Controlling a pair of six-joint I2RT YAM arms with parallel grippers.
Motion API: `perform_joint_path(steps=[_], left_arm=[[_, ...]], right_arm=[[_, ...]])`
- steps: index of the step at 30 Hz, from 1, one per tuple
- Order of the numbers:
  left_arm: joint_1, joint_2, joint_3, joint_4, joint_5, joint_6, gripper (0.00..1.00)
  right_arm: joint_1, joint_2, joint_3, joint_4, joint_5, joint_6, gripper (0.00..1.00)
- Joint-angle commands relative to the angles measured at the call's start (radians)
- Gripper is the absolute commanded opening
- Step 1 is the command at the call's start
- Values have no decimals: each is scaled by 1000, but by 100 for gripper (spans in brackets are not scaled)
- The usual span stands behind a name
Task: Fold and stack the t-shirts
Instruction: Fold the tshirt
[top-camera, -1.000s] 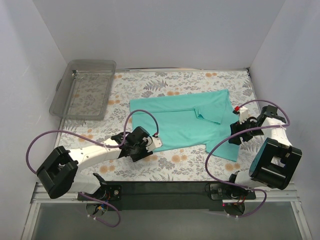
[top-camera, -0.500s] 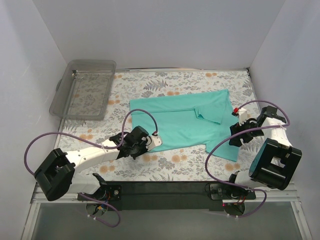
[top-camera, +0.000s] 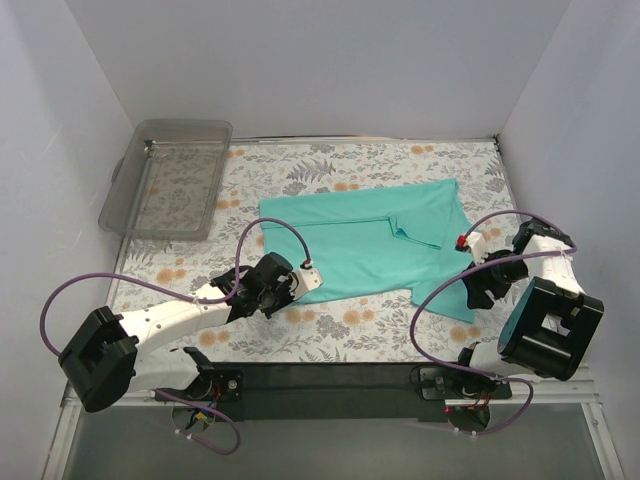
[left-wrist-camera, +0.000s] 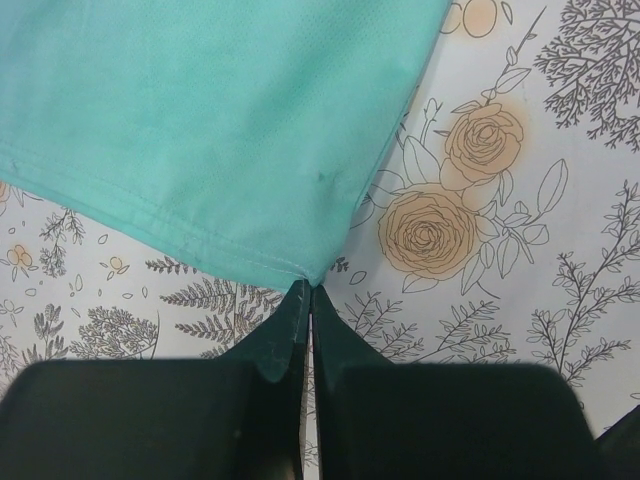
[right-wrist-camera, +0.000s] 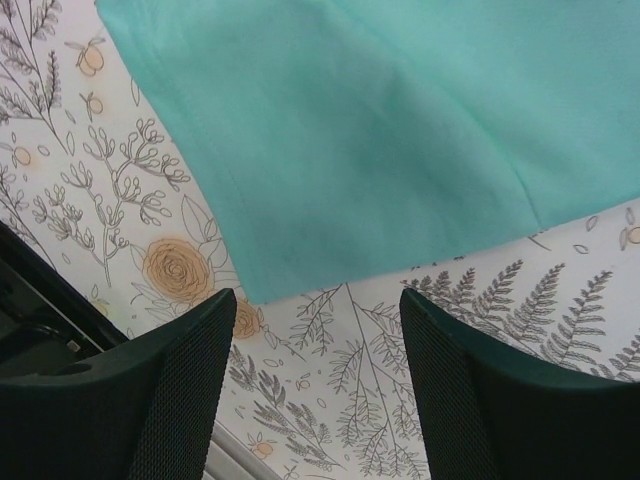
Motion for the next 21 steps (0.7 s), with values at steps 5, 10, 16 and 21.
perform_joint_path(steps=[5,10,16,21], left_arm=[[-7,-29,-16,27,-10,-16,0],[-7,-36,-21,34,-8,-19,0],[-7,-56,-33,47,-13,-22,0],[-7,-57,-35,54,-11,-18,0]], right_arm=[[-3,-12,-18,-44,138,29,58],[-3,-7,-35,-52,126,55,57],[-1,-199,-102,-115,15,-319,57],[-1,-383,-187,-157,24,-807,61]])
